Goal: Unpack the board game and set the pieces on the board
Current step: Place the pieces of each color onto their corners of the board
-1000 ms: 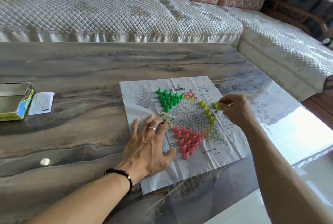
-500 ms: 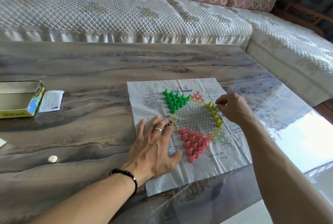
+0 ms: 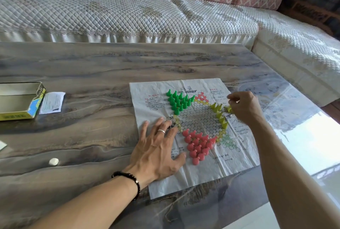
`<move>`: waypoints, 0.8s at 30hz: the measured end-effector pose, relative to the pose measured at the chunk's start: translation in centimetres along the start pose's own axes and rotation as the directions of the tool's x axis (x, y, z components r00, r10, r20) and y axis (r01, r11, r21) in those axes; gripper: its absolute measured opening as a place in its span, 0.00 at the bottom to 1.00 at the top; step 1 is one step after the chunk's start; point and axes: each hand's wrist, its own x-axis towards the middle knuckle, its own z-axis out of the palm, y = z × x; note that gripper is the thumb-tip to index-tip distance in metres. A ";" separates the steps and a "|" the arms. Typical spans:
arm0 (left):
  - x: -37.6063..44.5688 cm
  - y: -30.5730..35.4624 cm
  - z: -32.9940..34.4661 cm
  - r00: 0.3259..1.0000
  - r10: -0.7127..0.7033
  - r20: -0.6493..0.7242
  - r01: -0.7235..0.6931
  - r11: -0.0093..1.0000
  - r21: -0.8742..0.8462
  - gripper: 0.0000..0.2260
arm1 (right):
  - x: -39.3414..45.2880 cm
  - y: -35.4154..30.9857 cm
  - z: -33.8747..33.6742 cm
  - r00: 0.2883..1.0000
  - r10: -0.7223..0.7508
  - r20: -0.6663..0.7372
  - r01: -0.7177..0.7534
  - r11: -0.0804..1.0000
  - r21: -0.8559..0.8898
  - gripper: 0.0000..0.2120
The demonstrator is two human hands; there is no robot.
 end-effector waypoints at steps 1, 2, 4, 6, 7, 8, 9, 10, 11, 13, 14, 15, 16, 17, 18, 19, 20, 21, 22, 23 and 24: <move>0.0 0.0 0.0 1.000 0.001 0.000 -0.001 1.000 -0.001 0.37 | 0.0 0.2 -0.2 1.000 -0.001 -0.003 0.001 1.000 -0.024 0.09; 0.0 0.0 0.0 1.000 0.002 -0.001 -0.002 1.000 -0.002 0.36 | -0.1 0.4 -0.3 1.000 -0.010 0.012 0.011 0.998 -0.058 0.06; 0.0 0.0 -0.1 1.000 0.003 -0.005 -0.003 1.000 -0.004 0.36 | -0.3 0.5 -0.3 0.998 -0.017 0.067 0.025 0.992 -0.125 0.05; 0.0 0.0 0.0 1.000 0.003 -0.007 -0.003 1.000 -0.005 0.36 | -0.5 0.5 -0.1 0.994 0.003 0.106 0.014 0.987 -0.158 0.04; 0.0 0.0 0.0 1.000 0.003 -0.007 -0.003 1.000 -0.007 0.36 | -0.5 0.6 0.0 0.993 0.010 0.118 0.011 0.985 -0.172 0.04; -0.1 0.0 0.0 1.000 0.003 -0.007 -0.003 1.000 -0.011 0.36 | -0.6 0.7 0.2 0.992 0.019 0.128 0.005 0.982 -0.188 0.04; -0.1 0.0 0.0 1.000 0.003 -0.007 -0.003 1.000 -0.010 0.36 | -0.6 0.9 0.4 0.991 0.027 0.130 0.001 0.978 -0.209 0.05; 0.0 0.0 -0.1 1.000 0.002 -0.005 -0.002 1.000 -0.006 0.36 | -0.7 1.1 0.6 0.991 0.034 0.129 -0.003 0.973 -0.232 0.06; 0.0 0.0 -0.1 1.000 0.001 -0.002 -0.001 1.000 -0.002 0.37 | -0.7 1.2 0.8 0.991 0.036 0.129 -0.003 0.969 -0.248 0.07; 0.0 0.0 -0.1 1.000 -0.001 0.001 0.001 1.000 -0.002 0.37 | -0.7 1.4 0.7 0.989 0.043 0.142 -0.004 0.963 -0.268 0.07; 0.0 0.0 -0.1 1.000 -0.002 0.003 0.002 1.000 -0.002 0.37 | -0.7 1.4 0.5 0.987 0.046 0.154 -0.002 0.962 -0.271 0.06; 0.0 0.0 0.0 1.000 -0.004 0.006 0.004 1.000 0.000 0.37 | -0.7 1.4 0.4 0.984 0.050 0.169 -0.001 0.961 -0.277 0.06; 0.0 0.0 0.0 1.000 -0.004 0.006 0.004 1.000 -0.001 0.37 | -0.7 1.5 0.3 0.982 0.055 0.182 -0.002 0.959 -0.283 0.06; 0.0 0.0 0.1 1.000 -0.006 0.008 0.006 1.000 -0.001 0.37 | -0.7 1.5 0.2 0.980 0.063 0.187 -0.009 0.961 -0.275 0.06; 0.0 0.0 0.1 1.000 -0.006 0.008 0.006 1.000 0.000 0.37 | -0.8 1.7 0.2 0.980 0.076 0.183 -0.027 0.967 -0.255 0.06; 0.0 0.0 0.1 1.000 -0.006 0.007 0.006 1.000 0.000 0.37 | -0.9 1.8 0.1 0.981 0.092 0.169 -0.052 0.972 -0.228 0.06; 0.0 0.0 0.1 1.000 -0.005 0.004 0.005 1.000 0.000 0.37 | -1.0 1.8 0.0 0.984 0.107 0.144 -0.078 0.978 -0.193 0.05; -0.1 0.0 0.1 1.000 -0.004 0.001 0.004 1.000 -0.002 0.37 | -1.0 1.9 -0.1 0.986 0.117 0.115 -0.099 0.983 -0.155 0.03; 0.0 0.0 0.1 1.000 -0.004 -0.001 0.004 1.000 -0.003 0.37 | -1.1 1.8 -0.3 0.988 0.123 0.088 -0.113 0.987 -0.115 0.02; -0.1 0.0 0.1 1.000 -0.004 -0.001 0.004 1.000 -0.003 0.37 | -1.2 1.7 -0.5 0.988 0.138 0.066 -0.132 0.988 -0.081 0.04; 0.0 0.0 0.1 1.000 -0.004 -0.001 0.004 1.000 -0.003 0.37 | -1.3 1.6 -0.8 0.986 0.157 0.058 -0.155 0.987 -0.045 0.05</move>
